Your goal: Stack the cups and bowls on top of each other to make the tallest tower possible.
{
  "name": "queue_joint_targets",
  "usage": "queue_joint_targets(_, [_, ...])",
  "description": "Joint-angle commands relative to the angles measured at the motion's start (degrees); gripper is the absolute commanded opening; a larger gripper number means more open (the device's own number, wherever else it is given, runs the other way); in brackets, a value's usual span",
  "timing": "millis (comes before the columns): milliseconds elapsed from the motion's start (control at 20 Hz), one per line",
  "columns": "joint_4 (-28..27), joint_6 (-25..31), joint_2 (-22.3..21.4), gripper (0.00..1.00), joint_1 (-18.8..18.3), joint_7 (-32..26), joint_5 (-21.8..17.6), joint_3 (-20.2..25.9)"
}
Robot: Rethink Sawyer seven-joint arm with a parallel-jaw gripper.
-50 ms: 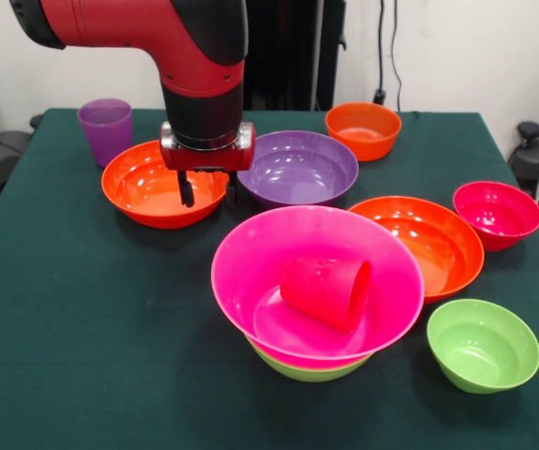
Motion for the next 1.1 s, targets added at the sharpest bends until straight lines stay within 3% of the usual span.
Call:
queue_joint_targets(50, [-2.5,-0.2,3.6,1.0,2.8,0.2,-0.4,1.5])
queue_joint_targets(250, [-1.4,1.6,2.5,1.0,4.3,4.5,-2.0,-3.8])
queue_joint_targets(750, [1.9,-2.8,3.4,1.0,7.4,10.5,-3.4,-12.4])
queue_joint_targets(1100, [4.0,-8.5,5.1,1.0,9.4,17.0,0.4,-16.8])
